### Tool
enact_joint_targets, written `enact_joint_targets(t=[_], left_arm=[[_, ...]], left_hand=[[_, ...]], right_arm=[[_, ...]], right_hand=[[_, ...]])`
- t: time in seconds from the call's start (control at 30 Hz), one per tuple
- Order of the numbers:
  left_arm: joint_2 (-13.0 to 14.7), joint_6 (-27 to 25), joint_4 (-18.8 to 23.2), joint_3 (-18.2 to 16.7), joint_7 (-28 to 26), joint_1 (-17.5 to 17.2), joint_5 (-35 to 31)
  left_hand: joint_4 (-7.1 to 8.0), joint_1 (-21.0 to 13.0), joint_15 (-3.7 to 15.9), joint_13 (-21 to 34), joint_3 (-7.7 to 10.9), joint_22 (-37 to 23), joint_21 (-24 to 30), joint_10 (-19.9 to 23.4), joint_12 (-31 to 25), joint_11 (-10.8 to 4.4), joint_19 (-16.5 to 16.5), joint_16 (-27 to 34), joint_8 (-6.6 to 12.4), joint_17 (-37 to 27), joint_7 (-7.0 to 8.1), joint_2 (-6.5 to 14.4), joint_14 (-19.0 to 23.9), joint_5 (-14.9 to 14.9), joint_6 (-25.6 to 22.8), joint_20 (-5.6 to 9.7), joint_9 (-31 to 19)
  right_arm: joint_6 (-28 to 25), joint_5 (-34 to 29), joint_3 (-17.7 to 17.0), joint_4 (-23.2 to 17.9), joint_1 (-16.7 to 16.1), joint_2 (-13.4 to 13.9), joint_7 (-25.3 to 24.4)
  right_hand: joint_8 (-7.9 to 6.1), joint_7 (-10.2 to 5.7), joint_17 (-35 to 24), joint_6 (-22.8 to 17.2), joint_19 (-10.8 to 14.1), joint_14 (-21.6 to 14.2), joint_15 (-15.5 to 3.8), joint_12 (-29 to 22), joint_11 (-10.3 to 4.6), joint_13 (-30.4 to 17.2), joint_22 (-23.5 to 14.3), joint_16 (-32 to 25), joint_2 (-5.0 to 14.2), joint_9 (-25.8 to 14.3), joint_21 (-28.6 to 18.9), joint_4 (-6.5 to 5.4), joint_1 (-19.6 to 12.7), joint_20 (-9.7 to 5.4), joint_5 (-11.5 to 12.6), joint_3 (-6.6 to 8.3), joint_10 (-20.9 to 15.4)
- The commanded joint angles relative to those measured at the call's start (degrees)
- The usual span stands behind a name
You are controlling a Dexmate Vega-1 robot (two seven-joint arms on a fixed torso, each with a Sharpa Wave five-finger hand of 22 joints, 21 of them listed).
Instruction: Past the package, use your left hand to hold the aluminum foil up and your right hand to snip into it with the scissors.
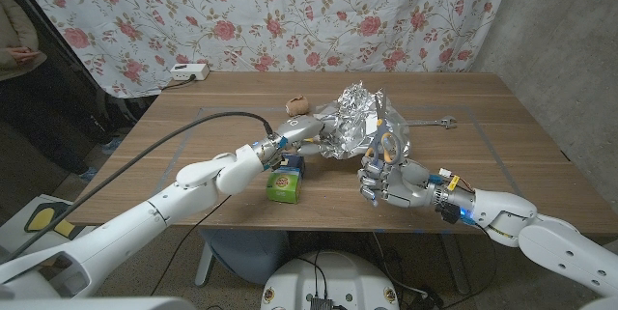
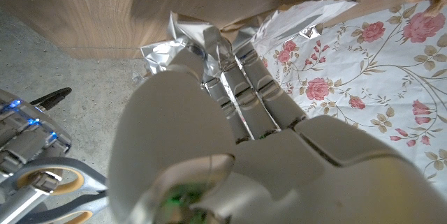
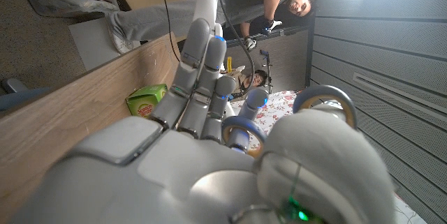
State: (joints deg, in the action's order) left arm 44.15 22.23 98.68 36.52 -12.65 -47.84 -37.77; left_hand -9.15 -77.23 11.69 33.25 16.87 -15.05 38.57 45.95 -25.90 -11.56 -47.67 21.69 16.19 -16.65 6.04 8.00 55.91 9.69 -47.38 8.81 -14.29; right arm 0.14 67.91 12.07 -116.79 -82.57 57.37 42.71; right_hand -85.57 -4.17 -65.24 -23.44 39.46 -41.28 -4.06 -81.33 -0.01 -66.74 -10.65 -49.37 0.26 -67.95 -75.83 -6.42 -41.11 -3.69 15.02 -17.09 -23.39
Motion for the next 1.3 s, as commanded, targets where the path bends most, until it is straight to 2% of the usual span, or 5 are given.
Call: enact_joint_targets(t=[0.03,0.47,1.3], left_arm=[[-0.65,0.80,-1.43,0.29,0.17,1.56,1.04],[-2.23,1.55,-3.37,1.20,0.85,4.00,1.51],[-2.80,-0.53,-2.32,0.72,-0.89,4.75,0.84]], left_hand=[[-0.03,-0.58,2.25,0.25,-0.21,-0.13,0.53,0.53,-0.17,0.04,0.23,0.05,0.13,-0.34,0.32,0.01,2.70,0.35,-0.19,-0.09,-0.08],[0.07,-0.66,2.25,0.59,-0.33,-0.11,1.24,0.34,0.05,0.04,0.75,-0.03,0.03,-0.60,0.33,0.05,2.70,0.38,-0.17,-0.14,-0.18],[0.17,-0.76,2.24,1.11,-0.43,-0.05,2.09,0.33,0.17,0.03,1.49,-0.19,-0.13,-0.88,0.45,0.15,2.57,0.46,-0.04,-0.05,-0.30]], right_arm=[[-0.50,-0.47,-0.12,-0.69,-1.17,2.02,-0.84],[-0.64,-0.24,-0.57,-1.42,-3.49,3.66,-1.67],[-2.59,0.06,2.76,0.00,-1.94,4.77,0.68]], right_hand=[[0.23,5.45,-0.14,3.70,0.50,-0.11,-3.52,0.34,0.56,-0.15,-0.13,0.25,-0.36,-0.23,0.14,-0.22,0.43,-0.29,-0.21,-0.61,0.29],[2.01,6.18,0.27,3.67,0.58,0.03,-2.84,1.03,0.94,0.24,0.09,0.83,-0.67,1.38,0.76,-0.74,1.15,-0.01,-0.10,-1.20,0.71],[3.13,6.43,0.31,4.03,0.63,0.29,-2.58,1.41,1.19,0.02,0.11,1.22,-0.70,1.32,1.47,-1.06,1.58,0.11,0.09,-1.37,1.26]])
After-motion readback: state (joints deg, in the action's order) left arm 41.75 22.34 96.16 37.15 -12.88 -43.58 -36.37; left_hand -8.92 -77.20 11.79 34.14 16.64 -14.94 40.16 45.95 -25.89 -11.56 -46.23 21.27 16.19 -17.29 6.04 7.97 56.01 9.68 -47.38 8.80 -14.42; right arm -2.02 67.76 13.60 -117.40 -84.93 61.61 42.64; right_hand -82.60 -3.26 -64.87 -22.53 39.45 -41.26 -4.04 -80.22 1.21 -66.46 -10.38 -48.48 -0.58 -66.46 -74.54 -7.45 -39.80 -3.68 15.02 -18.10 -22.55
